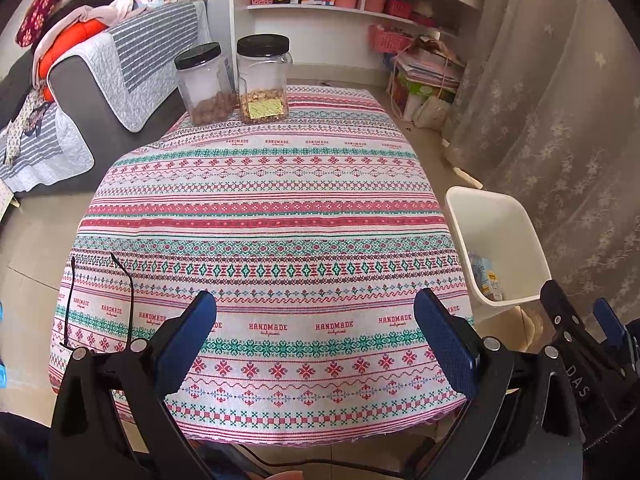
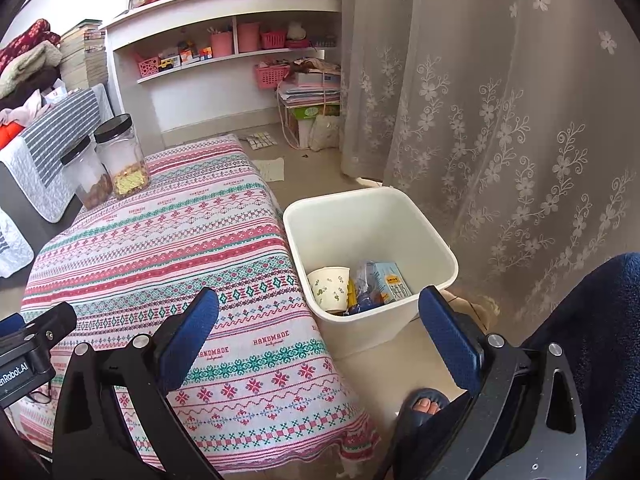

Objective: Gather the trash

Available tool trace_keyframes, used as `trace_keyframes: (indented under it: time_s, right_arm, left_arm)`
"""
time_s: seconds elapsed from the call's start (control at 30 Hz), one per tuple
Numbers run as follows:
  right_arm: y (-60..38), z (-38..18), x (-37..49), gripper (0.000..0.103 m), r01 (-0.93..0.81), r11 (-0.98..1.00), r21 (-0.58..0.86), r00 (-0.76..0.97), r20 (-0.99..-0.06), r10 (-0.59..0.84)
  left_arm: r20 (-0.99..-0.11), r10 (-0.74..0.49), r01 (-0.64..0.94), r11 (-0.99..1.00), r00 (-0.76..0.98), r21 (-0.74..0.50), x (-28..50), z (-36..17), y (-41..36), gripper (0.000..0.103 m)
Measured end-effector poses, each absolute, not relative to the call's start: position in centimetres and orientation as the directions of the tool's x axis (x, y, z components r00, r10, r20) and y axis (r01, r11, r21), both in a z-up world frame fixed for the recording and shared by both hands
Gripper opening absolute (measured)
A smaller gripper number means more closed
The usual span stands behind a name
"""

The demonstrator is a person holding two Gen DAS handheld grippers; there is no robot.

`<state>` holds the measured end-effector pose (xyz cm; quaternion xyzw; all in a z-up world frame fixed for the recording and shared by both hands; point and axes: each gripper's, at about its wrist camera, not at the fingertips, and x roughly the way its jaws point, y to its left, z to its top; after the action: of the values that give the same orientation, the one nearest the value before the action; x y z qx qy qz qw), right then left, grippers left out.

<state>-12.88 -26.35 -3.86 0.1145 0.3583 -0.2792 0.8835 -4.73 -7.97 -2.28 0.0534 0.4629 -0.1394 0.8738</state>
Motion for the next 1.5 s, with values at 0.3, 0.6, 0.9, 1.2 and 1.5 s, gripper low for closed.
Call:
trace_keyframes:
  time_s: [0.3, 0.6, 0.9, 1.2, 1.5]
  right_arm:
    - [-26.32, -4.04, -12.80, 0.096, 0.578, 0.816, -0.008, 0.584, -0.695, -0.420]
    - [-26.29, -4.04, -12.79, 0.096, 0.576, 0.817, -0.012, 0.585, -0.693, -0.422]
    - [-26.31, -3.87, -12.84, 0.096, 0.580, 0.815, -0.012, 0.586, -0.689, -0.427]
    - [-26.29, -3.88, -12.84, 0.096, 0.581, 0.814, -0.012, 0.585, -0.689, -0.428]
    - [-26.40, -3.73, -12.84, 0.096, 0.580, 0.814, -0.013, 0.587, -0.687, -0.429]
  left_arm:
    - [-0.828, -0.193, 0.289, 0.957, 0.527, -0.040, -4.55, -2.48, -8.00, 0.096]
    - [-0.826, -0.200, 0.294, 0.955, 0.527, -0.043, -4.55, -2.52, -7.93, 0.096]
    - [-0.825, -0.203, 0.291, 0.955, 0.527, -0.050, -4.63, -2.49, -7.95, 0.096]
    - [-0.825, -0.198, 0.288, 0.957, 0.529, -0.046, -4.66, -2.43, -8.08, 0.096]
    - [-0.827, -0.201, 0.285, 0.957, 0.525, -0.051, -4.62, -2.50, -7.90, 0.096]
